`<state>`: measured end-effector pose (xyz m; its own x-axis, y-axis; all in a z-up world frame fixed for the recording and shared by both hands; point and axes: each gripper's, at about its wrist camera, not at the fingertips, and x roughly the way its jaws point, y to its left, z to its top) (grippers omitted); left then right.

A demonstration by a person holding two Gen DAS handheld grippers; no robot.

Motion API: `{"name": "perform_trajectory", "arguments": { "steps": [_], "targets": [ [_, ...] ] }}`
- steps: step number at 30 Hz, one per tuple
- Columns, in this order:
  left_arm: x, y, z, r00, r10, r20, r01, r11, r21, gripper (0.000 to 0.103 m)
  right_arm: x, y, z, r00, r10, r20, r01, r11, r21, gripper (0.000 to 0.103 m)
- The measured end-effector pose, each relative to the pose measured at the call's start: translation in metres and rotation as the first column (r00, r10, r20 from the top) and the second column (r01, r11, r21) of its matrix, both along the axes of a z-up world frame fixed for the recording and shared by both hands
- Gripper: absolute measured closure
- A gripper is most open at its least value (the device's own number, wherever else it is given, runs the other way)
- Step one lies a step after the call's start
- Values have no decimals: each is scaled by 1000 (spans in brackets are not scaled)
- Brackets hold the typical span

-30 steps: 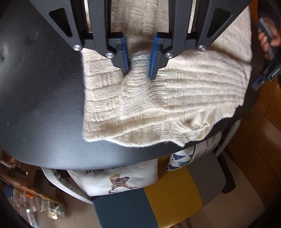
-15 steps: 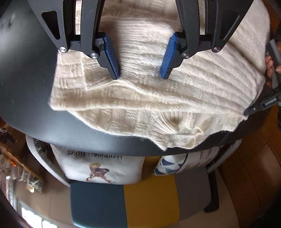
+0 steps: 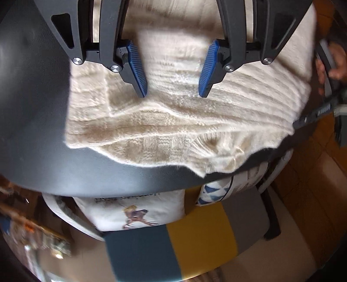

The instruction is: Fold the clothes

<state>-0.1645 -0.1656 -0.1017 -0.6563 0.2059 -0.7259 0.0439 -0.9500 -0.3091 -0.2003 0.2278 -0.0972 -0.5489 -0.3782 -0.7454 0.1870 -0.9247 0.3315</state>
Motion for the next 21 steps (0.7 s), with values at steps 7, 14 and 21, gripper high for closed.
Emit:
{"name": "perform_trajectory", "arguments": {
  "steps": [7,14,21],
  "targets": [
    [117,-6,-4,1000,9,-2,-9,994,110,79,107,74,3,998,-27,55,44,939,-341,29],
    [198,-35,-14,1000,9,15,-11,989,150,77,226,140,-28,985,-38,167,113,879,-463,28],
    [237,-51,-44,992,-79,101,48,958,282,72,250,134,-54,985,66,159,47,782,-621,28]
  ]
}}
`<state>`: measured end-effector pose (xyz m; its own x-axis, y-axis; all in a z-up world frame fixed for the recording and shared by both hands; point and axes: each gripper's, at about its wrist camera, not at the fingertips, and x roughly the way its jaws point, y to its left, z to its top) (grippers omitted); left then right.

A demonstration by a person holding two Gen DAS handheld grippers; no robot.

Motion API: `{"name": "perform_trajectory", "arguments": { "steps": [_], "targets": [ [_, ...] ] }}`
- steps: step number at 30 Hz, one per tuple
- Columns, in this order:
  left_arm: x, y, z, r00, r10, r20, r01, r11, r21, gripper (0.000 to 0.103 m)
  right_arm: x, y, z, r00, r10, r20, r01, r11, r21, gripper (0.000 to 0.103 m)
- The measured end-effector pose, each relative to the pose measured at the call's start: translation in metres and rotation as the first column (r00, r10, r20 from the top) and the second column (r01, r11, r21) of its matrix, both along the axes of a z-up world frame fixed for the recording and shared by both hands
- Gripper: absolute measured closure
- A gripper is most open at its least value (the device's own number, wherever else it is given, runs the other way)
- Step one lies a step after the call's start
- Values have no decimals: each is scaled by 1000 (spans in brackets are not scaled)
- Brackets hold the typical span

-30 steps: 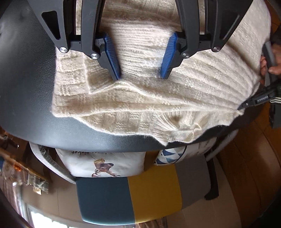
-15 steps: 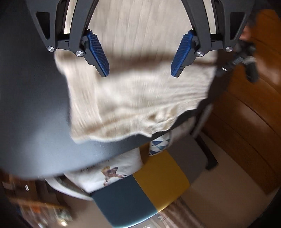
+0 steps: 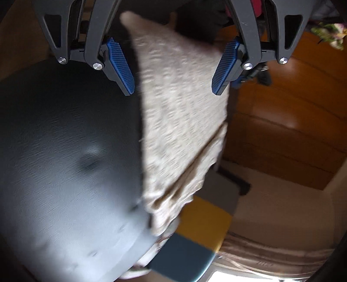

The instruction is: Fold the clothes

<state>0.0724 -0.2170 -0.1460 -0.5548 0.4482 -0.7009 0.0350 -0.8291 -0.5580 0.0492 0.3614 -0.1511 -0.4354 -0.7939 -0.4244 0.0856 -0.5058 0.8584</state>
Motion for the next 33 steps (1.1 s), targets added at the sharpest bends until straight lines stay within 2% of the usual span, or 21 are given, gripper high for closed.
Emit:
{"name": "perform_trajectory", "arguments": {
  "steps": [2,6,8,11,13,14,16,18,19,21,22,25,26,27,28,29,30,33],
  "targets": [
    [8,-2,-9,999,-40,14,39,997,67,70,-6,-12,-4,999,36,-11,-37,999,-32,28],
    [18,-3,-14,997,-74,-16,76,991,110,67,-12,-28,1,996,84,-19,-84,996,-18,27],
    [18,-3,-16,996,-88,-24,90,989,118,65,-12,-32,6,995,100,-14,-100,995,22,27],
    [15,8,-10,990,-136,-43,139,988,70,60,-11,-37,15,994,105,-39,-98,982,162,28],
    [13,17,-7,981,-187,-54,190,980,67,60,-13,-40,16,993,108,-37,-100,978,183,26],
    [12,24,-8,975,-217,-51,221,972,84,60,-14,-40,15,994,110,-28,-105,982,159,20],
    [12,32,-12,972,-227,-60,232,968,95,60,-15,-43,9,988,152,2,-152,987,43,10],
    [11,36,-14,974,-219,-57,224,968,109,59,-15,-47,6,985,173,-4,-173,985,16,8],
    [10,36,-14,977,-208,-49,212,970,117,61,-15,-47,5,985,171,-13,-171,985,7,6],
    [7,31,-17,984,-178,-5,177,974,140,73,-16,-48,6,988,156,-17,-156,988,5,6],
    [6,29,-19,986,-164,18,160,976,149,90,-16,-51,7,988,155,-21,-155,988,19,5],
    [3,30,-19,988,-152,39,146,981,129,92,-14,-63,13,986,163,-46,-158,983,90,1],
    [2,34,-17,986,-159,40,154,983,97,92,-13,-66,15,985,165,-54,-158,981,113,3],
    [2,38,-15,985,-165,42,162,985,65,92,-12,-68,15,985,165,-47,-157,978,140,7],
    [1,42,-13,985,-168,40,167,985,36,89,-11,-68,15,986,162,-29,-154,973,169,36],
    [0,45,-10,984,-172,38,171,985,8,89,-10,-68,14,987,158,-11,-152,968,199,85],
    [-1,48,-9,984,-176,29,176,984,-11,89,-9,-66,10,988,154,14,-154,965,214,91],
    [-5,57,-4,982,-188,5,188,980,-63,84,-7,-67,1,985,169,19,-170,961,219,90]
  ]
}}
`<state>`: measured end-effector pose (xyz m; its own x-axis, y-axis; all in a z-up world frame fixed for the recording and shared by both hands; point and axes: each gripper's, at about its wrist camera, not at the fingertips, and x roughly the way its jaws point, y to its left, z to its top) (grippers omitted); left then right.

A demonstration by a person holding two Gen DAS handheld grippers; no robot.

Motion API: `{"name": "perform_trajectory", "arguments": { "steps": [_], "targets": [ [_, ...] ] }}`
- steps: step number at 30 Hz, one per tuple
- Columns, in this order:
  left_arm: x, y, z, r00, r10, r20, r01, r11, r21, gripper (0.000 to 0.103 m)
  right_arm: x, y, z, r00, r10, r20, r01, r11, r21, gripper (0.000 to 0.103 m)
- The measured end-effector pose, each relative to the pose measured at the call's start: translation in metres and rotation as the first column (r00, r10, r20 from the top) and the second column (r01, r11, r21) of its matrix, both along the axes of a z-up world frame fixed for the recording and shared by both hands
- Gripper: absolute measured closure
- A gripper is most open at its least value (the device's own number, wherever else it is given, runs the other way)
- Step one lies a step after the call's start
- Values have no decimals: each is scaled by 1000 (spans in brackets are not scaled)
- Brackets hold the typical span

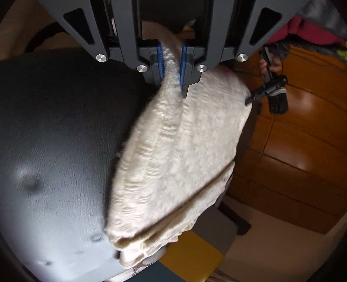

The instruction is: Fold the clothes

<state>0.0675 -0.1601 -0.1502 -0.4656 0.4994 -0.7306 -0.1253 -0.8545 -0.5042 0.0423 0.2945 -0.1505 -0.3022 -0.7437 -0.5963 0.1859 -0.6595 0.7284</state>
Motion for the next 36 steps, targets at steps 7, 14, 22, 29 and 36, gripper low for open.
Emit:
{"name": "perform_trajectory", "arguments": {
  "steps": [7,14,22,29,36],
  "targets": [
    [-9,-7,-8,999,38,15,-39,997,66,85,9,0,-4,997,6,-79,-7,1000,-6,85],
    [-10,-10,-6,999,2,50,-7,994,107,94,5,3,-3,1000,-16,2,16,1000,7,90],
    [-5,-14,0,992,-128,11,113,910,399,94,10,18,1,999,-17,41,18,999,-39,90],
    [-27,-26,24,991,-104,-88,135,849,511,94,1,36,17,998,-62,16,64,981,-183,90],
    [-83,-19,57,977,-70,-200,172,816,552,94,-34,29,39,997,-79,-26,71,971,-226,90]
  ]
}}
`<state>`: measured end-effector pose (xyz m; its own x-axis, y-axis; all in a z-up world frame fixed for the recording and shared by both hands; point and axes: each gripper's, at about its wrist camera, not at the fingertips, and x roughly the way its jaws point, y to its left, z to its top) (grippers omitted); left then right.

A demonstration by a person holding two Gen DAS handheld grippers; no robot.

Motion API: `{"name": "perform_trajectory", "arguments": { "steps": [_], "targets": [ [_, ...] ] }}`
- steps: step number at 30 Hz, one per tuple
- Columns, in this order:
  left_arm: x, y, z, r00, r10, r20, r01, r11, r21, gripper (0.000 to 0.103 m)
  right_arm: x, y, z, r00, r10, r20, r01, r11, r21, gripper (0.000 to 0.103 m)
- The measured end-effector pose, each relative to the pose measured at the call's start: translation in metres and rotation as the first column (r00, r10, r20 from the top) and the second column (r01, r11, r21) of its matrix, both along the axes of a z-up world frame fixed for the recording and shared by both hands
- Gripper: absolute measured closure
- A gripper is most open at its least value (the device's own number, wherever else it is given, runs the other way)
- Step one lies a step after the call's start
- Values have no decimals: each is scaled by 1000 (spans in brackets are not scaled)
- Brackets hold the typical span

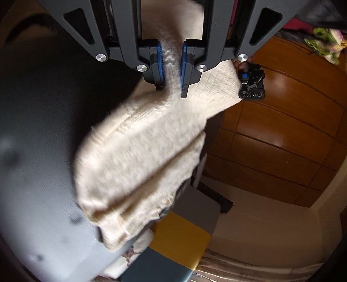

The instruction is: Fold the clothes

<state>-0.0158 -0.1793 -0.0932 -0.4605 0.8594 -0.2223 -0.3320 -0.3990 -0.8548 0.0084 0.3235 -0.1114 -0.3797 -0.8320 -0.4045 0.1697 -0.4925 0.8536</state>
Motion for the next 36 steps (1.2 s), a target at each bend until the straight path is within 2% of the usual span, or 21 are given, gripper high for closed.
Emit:
{"name": "perform_trajectory", "arguments": {
  "steps": [7,11,16,18,20,21,23,25,31,33,36],
  "targets": [
    [-57,-16,20,993,78,-92,-70,993,92,94,-74,-17,22,998,0,-68,1,1000,9,90],
    [-105,-25,18,989,119,-92,-108,987,118,94,-121,-21,32,996,-16,-84,17,1000,11,90],
    [-168,-32,-14,985,172,-7,-171,981,90,94,-180,-16,25,997,-52,-57,53,998,15,90],
    [-191,-36,-42,978,188,89,-193,980,56,94,-201,-13,17,998,-59,-30,60,998,32,90],
    [-202,-36,-71,960,209,184,-209,978,-19,94,-220,-15,3,998,-53,13,52,996,71,90],
    [-197,-34,-80,961,198,195,-195,980,-32,94,-225,-16,-4,998,-46,36,43,994,98,90],
    [-186,-30,-96,961,176,214,-168,984,-56,95,-225,-20,-21,997,-15,76,5,991,135,93],
    [-164,-30,-96,964,161,211,-151,986,-62,95,-211,-17,-27,997,-8,74,0,994,105,93],
    [-106,-25,-92,961,137,240,-124,990,-71,93,-136,-5,-29,994,7,106,-13,999,52,92],
    [-94,-27,-87,959,136,249,-128,991,-45,92,-116,-2,-28,993,10,117,-10,1000,3,85],
    [-71,-38,-75,959,157,238,-162,987,1,84,-93,1,-22,993,1,121,9,996,-87,57]
  ]
}}
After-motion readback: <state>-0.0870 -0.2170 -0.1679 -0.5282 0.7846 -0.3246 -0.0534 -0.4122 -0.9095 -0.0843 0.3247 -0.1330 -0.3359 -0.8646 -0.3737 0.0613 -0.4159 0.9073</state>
